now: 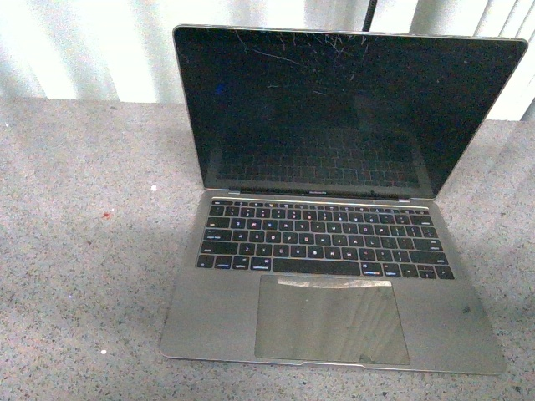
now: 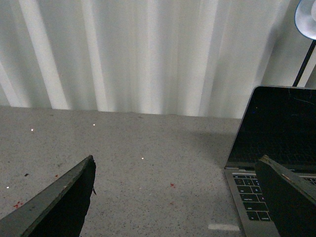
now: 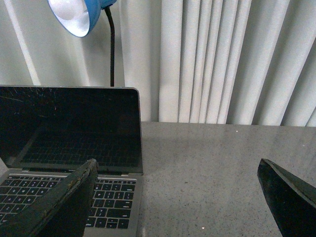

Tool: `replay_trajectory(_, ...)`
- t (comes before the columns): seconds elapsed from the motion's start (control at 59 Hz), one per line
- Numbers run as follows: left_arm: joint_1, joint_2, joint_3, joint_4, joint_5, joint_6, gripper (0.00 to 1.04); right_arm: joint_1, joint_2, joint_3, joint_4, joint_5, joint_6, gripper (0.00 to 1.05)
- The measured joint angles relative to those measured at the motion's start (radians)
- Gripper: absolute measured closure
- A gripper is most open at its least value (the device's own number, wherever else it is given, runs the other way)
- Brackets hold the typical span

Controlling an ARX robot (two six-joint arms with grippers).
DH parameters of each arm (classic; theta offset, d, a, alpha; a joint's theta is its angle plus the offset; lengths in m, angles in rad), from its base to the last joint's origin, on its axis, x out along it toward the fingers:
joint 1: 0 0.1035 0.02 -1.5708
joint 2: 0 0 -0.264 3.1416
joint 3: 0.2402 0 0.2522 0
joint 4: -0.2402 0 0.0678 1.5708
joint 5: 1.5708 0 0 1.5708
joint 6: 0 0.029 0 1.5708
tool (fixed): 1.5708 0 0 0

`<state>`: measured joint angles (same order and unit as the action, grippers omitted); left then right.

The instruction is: Close laptop

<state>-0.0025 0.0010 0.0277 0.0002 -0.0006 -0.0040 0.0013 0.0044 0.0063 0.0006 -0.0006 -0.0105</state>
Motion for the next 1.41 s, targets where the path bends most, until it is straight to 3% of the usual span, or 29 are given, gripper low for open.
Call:
replay_trajectory(1.186,0.000,0.000,0.000,0.000,-0.001,-0.001,0.07,0.000,0.000,0.000,0.000,-0.001,0.000,0.07)
replay_trajectory(1.271,-0.037,0.085,0.053,-0.150,-0.105,-0.118,0.07,-0.061,0.153,0.113,-0.251,-0.188,0.098,0.07)
replay_trajectory(1.305,-0.051,0.146,0.072,-0.159,-0.105,-0.170,0.07,-0.101,0.275,0.182,-0.351,-0.281,0.115,0.07)
replay_trajectory(1.407,-0.057,0.391,0.134,0.058,0.014,-0.186,0.07,-0.171,0.512,0.286,-0.340,-0.444,0.066,0.07)
